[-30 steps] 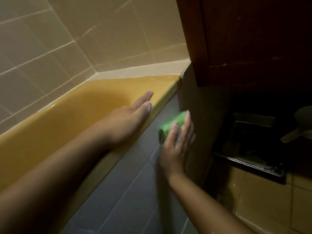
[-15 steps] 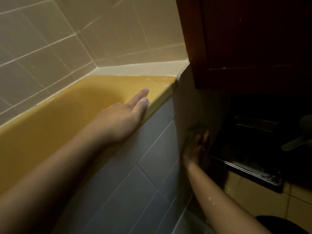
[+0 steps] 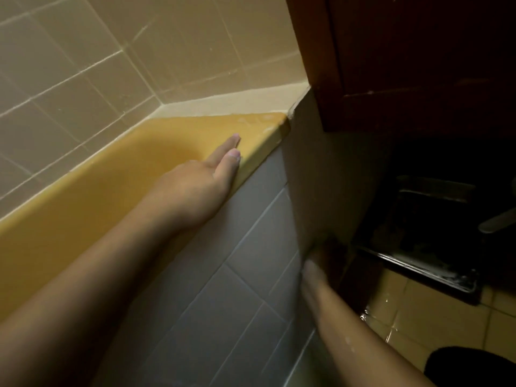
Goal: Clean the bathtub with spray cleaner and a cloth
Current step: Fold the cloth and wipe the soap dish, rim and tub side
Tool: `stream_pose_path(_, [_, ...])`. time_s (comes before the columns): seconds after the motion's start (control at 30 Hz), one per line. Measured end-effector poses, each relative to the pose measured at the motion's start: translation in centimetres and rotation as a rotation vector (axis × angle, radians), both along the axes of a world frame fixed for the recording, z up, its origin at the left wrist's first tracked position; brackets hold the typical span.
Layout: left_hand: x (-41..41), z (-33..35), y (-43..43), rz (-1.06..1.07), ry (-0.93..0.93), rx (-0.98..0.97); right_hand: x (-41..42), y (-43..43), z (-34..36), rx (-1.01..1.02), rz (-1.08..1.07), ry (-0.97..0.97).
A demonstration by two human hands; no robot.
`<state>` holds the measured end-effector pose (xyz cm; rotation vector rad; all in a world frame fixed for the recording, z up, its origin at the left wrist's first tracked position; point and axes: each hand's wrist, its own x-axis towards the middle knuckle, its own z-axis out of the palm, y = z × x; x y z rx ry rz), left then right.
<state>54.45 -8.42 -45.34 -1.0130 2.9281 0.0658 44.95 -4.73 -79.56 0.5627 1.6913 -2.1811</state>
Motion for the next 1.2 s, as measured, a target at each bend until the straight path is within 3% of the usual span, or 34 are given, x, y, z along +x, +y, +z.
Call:
stream_pose_path(0.03, [0.0, 0.0, 0.1, 0.009, -0.002, -0.006, 0.2, 0.3, 2.7, 0.013, -0.086, 0.138])
stream_pose_path(0.1, [0.2, 0.2, 0.5, 0.024, -0.004, -0.013, 1.4, -0.6, 8.3, -0.062, -0.012, 0.244])
stream_pose_path(0.27, [1.3, 0.6, 1.3, 0.074, 0.010, -0.037, 2.8, 0.7, 16.8, 0.141, -0.016, 0.997])
stream_pose_path(0.37, [2.5, 0.7, 1.9, 0.116, 0.028, -0.039, 1.0, 1.9, 21.2, 0.082, 0.023, 1.390])
stream_pose_path(0.47, [3.7, 0.5, 1.6, 0.153, 0.082, -0.033, -2.9, 2.2, 25.5, 0.271, 0.106, 1.663])
stream_pose_path(0.53, [4.0, 0.3, 1.2, 0.177, 0.136, -0.034, -5.6, 2.1, 28.1, 0.399, 0.306, 1.697])
stream_pose_path(0.63, [3.8, 0.1, 1.0, 0.210, 0.171, -0.034, -9.1, 2.2, 30.7, 0.432, 0.609, 1.575])
stream_pose_path(0.7, [3.6, 0.0, 0.7, 0.229, 0.183, -0.034, -8.5, 2.5, 30.6, 0.436, 0.594, 1.586])
stream_pose_path(0.87, [4.2, -0.5, -0.9, 0.299, 0.332, 0.024, -4.9, 2.8, 28.3, 0.211, 0.504, 1.989])
stream_pose_path(0.97, [4.7, -0.5, -1.0, 0.314, 0.400, 0.049, -8.3, 2.5, 29.0, 0.161, 0.437, 1.863])
stream_pose_path(1.03, [4.2, -0.3, -0.5, 0.285, 0.547, 0.083, -7.9, 2.4, 28.6, 0.185, 0.399, 1.803])
stream_pose_path(1.13, [1.6, 0.8, 1.0, 0.157, 0.860, 0.180, -3.7, 2.5, 27.9, 0.159, 0.546, 1.925])
stream_pose_path(1.2, [-0.3, 1.0, 1.8, 0.085, 0.892, 0.195, -3.4, 2.6, 28.1, 0.121, 0.641, 1.965])
